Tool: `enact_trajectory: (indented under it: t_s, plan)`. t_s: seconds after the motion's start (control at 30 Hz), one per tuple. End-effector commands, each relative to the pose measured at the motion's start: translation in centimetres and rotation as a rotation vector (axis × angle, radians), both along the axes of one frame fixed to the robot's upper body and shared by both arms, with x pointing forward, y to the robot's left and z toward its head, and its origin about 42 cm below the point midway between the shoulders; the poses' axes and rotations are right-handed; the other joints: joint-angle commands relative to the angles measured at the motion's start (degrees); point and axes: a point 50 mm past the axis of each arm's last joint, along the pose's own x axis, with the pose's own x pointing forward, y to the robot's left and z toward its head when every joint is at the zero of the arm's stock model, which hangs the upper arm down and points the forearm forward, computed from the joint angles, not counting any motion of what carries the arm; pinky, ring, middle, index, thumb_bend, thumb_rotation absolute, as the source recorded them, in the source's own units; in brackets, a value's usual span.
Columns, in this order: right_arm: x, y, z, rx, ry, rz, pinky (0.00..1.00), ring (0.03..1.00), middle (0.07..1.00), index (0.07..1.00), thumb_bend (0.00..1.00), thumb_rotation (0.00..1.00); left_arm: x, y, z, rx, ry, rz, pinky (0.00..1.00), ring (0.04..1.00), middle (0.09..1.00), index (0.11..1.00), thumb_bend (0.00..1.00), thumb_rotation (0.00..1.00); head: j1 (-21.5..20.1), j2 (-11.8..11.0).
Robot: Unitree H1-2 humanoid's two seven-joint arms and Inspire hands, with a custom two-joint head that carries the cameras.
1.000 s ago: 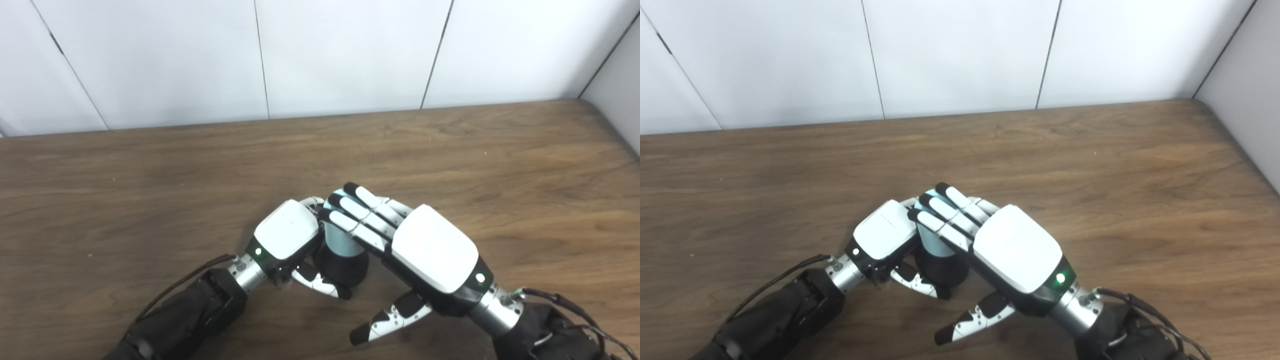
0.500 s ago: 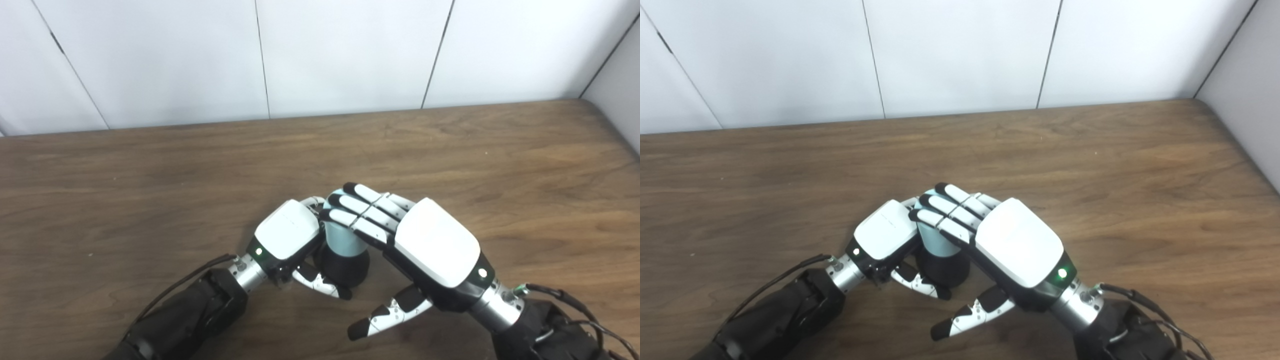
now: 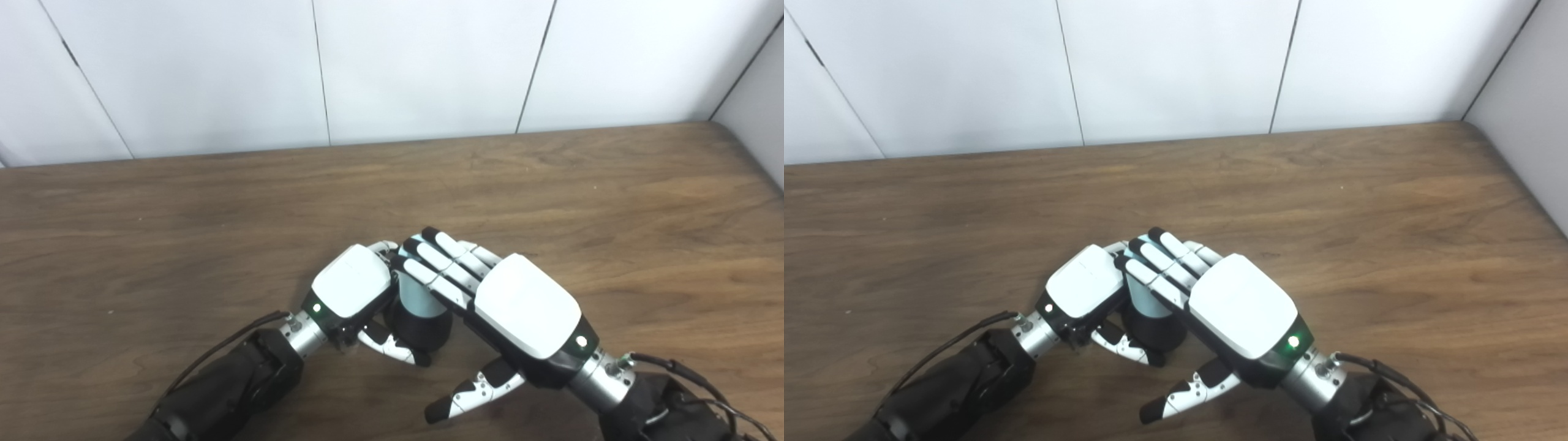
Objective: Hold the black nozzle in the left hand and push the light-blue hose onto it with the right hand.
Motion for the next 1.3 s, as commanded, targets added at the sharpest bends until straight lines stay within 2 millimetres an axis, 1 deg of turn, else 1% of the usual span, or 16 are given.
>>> enact_trajectory:
  t_s: [0.0,0.1,0.2,0.3,0.33,0.4,0.43,0.47,0.53,0.6,0.67,0.83,1.0,1.2,1.27]
  plan:
    - [-1.5,-0.8,-5.5,-0.25,0.357,0.024,0.87,0.963,0.979,0.953,0.87,1.0,-7.4,1.8,-9.3,0.345,0.256,-0.087,0.77,0.471,0.437,0.527,0.51,0.0,0.0,0.1]
    - [-1.5,-0.8,-5.5,-0.258,0.373,0.024,0.9,0.976,0.989,0.962,0.87,1.0,-7.4,1.7,-9.2,0.349,0.257,-0.084,0.76,0.449,0.433,0.524,0.51,0.0,-0.1,0.1]
    - [-1.5,-0.8,-5.6,-0.252,0.365,0.025,0.89,0.974,0.984,0.954,0.86,1.0,-7.3,1.7,-9.2,0.347,0.263,-0.081,0.77,0.459,0.432,0.526,0.51,0.0,-0.1,0.0]
    - [-1.4,-0.7,-5.6,-0.21,0.347,0.028,0.88,0.96,0.974,0.946,0.86,1.0,-7.3,1.7,-9.2,0.348,0.252,-0.081,0.77,0.46,0.435,0.528,0.51,0.0,-0.2,-0.2]
    - [-1.4,-0.7,-5.5,-0.165,0.317,0.033,0.87,0.956,0.971,0.942,0.86,1.0,-7.3,1.8,-9.3,0.346,0.248,-0.084,0.76,0.455,0.435,0.526,0.51,0.0,-0.2,-0.2]
    - [-1.3,-0.6,-5.3,-0.057,0.237,0.032,0.82,0.912,0.933,0.903,0.84,0.94,-7.3,1.8,-9.3,0.36,0.248,-0.089,0.76,0.455,0.435,0.525,0.51,0.0,-0.3,-0.3]
    - [-1.3,-0.6,-5.2,-0.014,0.203,0.029,0.82,0.92,0.939,0.913,0.82,0.92,-7.3,1.7,-9.3,0.367,0.248,-0.089,0.77,0.465,0.435,0.527,0.51,0.0,-0.3,-0.4]
    - [-1.2,-0.5,-5.1,0.019,0.176,0.026,0.83,0.934,0.951,0.927,0.81,0.91,-7.3,1.7,-9.4,0.369,0.247,-0.088,0.77,0.471,0.435,0.527,0.51,0.0,-0.3,-0.4]
    - [-1.0,-0.3,-4.3,0.062,0.12,0.019,0.92,0.986,0.992,0.984,0.78,0.91,-7.3,1.7,-9.4,0.364,0.246,-0.085,0.77,0.468,0.438,0.525,0.51,0.0,-0.4,-0.6]
    - [-0.6,-0.1,-3.5,0.087,0.082,0.016,0.97,0.997,0.998,0.996,0.77,0.92,-7.3,1.6,-9.5,0.355,0.248,-0.08,0.76,0.457,0.439,0.521,0.51,0.0,-0.4,-0.6]
    - [-0.3,0.1,-2.9,0.096,0.061,0.014,0.99,1.0,1.0,1.0,0.77,0.92,-7.3,1.6,-9.5,0.348,0.252,-0.078,0.76,0.453,0.441,0.519,0.51,0.0,-0.3,-0.7]
    - [0.3,0.6,-1.4,0.119,0.013,0.007,1.0,1.0,1.0,1.0,0.79,0.92,-7.3,1.5,-9.6,0.349,0.253,-0.079,0.75,0.451,0.436,0.521,0.51,0.0,-0.4,-0.8]
    - [0.6,0.7,-0.8,0.144,-0.041,0.004,1.0,1.0,1.0,1.0,0.81,0.92,-7.2,1.6,-9.7,0.352,0.248,-0.077,0.75,0.443,0.437,0.517,0.51,0.0,-0.5,-1.1]
    - [1.0,0.5,-0.3,0.148,-0.069,-0.024,1.0,1.0,1.0,1.0,0.82,0.95,-7.1,1.6,-9.8,0.357,0.251,-0.083,0.76,0.455,0.437,0.523,0.51,0.0,-0.5,-1.7]
    - [1.1,0.5,-0.1,0.152,-0.067,-0.036,1.0,1.0,1.0,1.0,0.83,0.94,-7.1,1.6,-9.8,0.349,0.253,-0.083,0.76,0.452,0.436,0.522,0.51,0.0,-0.4,-1.8]
